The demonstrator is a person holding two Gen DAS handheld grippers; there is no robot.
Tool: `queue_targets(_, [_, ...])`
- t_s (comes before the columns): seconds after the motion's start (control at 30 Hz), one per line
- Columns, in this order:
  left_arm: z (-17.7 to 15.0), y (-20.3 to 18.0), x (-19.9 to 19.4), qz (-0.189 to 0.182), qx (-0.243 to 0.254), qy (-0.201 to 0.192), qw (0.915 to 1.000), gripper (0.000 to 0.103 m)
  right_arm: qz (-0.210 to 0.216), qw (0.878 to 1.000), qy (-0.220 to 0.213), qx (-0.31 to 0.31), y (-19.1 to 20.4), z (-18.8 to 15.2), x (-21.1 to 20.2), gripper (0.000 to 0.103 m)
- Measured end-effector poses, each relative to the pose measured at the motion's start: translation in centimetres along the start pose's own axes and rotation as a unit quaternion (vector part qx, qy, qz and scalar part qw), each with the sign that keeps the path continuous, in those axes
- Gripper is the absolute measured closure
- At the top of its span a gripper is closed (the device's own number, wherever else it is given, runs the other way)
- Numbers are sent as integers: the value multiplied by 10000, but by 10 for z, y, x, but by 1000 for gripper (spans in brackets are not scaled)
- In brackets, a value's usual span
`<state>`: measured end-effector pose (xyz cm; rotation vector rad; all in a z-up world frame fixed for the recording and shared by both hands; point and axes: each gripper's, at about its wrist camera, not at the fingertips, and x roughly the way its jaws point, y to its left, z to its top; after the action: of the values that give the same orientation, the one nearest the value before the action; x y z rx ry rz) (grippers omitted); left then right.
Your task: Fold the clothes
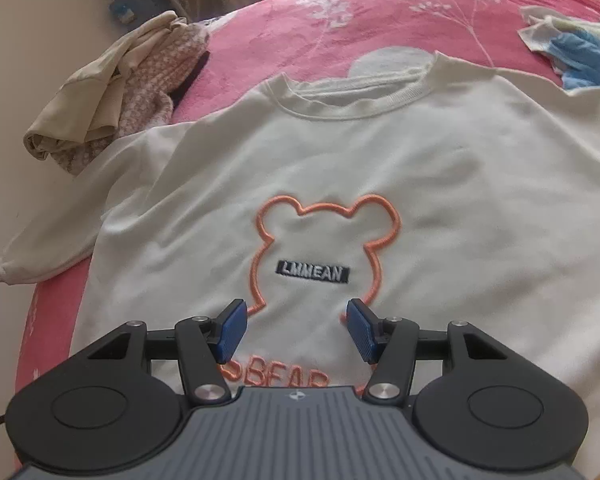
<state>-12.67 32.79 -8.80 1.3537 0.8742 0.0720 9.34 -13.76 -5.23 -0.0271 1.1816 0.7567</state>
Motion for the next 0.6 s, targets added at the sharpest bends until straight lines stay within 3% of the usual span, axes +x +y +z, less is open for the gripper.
queue_targets(0.2, [-9, -36, 48, -200, 435, 430, 9979, 91, -104, 9997, 103, 179, -9, -4, -1, 45])
queue_targets(0.37, [-33, -45, 94, -43, 611, 1353, 9889, 81, -113, 9997, 146, 187, -9, -6, 0, 44])
queue_targets(0.47, [-46, -26, 113, 297, 154, 1999, 9792, 81, -92, 9998, 146, 140, -9, -8, -1, 44])
queue_targets(0.53, [-44, -5, 114, 500, -428, 2202, 9732, 80, -92, 9997, 66, 219, -14, -9, -7, 44])
queue_targets(0.6, [-29, 22, 104, 622, -1288, 2168, 9657, 75, -98, 9993, -53, 348, -20, -11, -14, 44])
